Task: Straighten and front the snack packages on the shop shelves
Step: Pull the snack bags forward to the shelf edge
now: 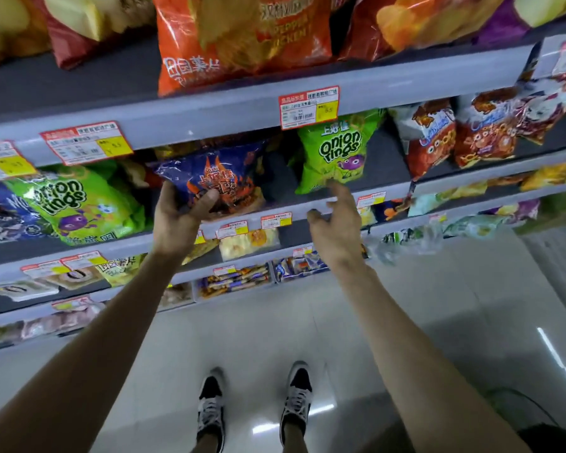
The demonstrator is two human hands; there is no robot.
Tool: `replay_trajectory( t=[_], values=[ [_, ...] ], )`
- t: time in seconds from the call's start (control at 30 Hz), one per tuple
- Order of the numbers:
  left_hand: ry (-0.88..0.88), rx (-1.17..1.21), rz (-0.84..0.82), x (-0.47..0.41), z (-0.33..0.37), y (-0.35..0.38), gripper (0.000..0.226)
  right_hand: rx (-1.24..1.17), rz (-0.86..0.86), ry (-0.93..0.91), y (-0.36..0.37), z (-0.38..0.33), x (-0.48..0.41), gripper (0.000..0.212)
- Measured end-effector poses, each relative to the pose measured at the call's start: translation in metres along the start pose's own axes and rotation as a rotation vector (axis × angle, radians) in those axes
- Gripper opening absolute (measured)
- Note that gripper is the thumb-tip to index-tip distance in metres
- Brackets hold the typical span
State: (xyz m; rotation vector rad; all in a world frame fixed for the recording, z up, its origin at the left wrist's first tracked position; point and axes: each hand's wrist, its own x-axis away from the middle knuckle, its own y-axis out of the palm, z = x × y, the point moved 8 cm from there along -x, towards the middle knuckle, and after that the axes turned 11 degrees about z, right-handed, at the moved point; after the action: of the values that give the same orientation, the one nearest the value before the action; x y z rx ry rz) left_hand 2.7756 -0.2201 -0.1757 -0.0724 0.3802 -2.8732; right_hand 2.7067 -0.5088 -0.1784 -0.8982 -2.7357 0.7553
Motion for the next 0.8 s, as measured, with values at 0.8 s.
replay_trajectory(
  t=[0.8],
  values=[
    [-0.196,-0.151,0.077,0.007,-0.019,0.018,0.072,-0.063,-0.111,-0.024,0.011,0.026,-0.087,0.091]
  ],
)
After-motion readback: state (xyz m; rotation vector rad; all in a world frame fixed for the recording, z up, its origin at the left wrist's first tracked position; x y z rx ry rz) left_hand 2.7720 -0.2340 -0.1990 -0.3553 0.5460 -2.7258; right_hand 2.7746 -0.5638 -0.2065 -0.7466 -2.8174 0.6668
